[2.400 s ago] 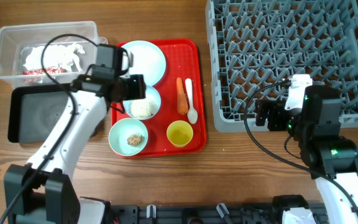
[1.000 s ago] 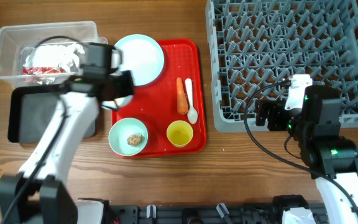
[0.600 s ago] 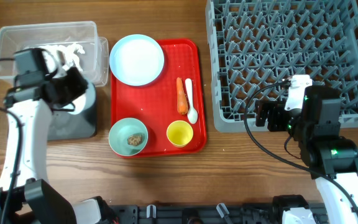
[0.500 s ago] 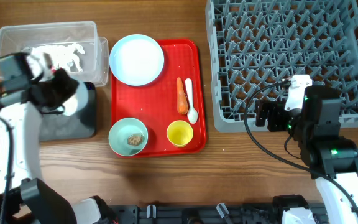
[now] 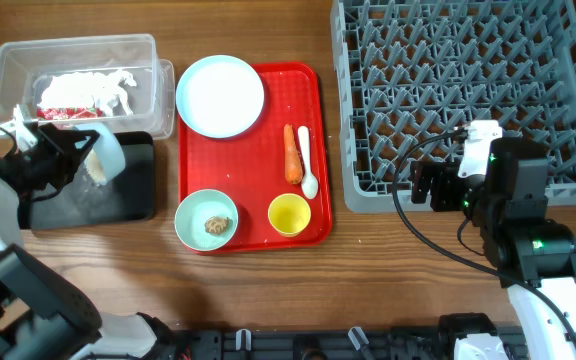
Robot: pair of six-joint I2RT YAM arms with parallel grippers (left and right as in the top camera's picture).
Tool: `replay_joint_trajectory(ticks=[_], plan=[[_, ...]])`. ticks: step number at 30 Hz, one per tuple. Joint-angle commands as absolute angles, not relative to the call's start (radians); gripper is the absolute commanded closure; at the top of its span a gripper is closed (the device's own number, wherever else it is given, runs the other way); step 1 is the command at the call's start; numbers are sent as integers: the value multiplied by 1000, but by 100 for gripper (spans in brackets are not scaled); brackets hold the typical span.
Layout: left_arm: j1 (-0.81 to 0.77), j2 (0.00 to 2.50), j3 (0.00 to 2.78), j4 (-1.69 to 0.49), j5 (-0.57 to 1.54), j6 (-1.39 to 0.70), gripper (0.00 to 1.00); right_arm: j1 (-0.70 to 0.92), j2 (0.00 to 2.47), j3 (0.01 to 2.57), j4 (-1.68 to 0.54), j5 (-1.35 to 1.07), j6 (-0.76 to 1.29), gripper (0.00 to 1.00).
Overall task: Sort waste into correct bins and load items into the dishwasher rack
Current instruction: 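Tip the rice bowl over the black tray to pour out rice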
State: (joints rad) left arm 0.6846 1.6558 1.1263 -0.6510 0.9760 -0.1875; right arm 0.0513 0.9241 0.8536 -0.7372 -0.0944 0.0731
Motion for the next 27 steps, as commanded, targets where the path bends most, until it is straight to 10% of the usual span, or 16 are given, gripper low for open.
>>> replay_joint_trajectory(ticks=[1,27], plan=[[727,1704,1127,-648,1206,-164,96,53,926,879,-738,-107,63,0],[817,1749,1126,-727,1362,-252,96,53,926,879,-739,-107,64,0]])
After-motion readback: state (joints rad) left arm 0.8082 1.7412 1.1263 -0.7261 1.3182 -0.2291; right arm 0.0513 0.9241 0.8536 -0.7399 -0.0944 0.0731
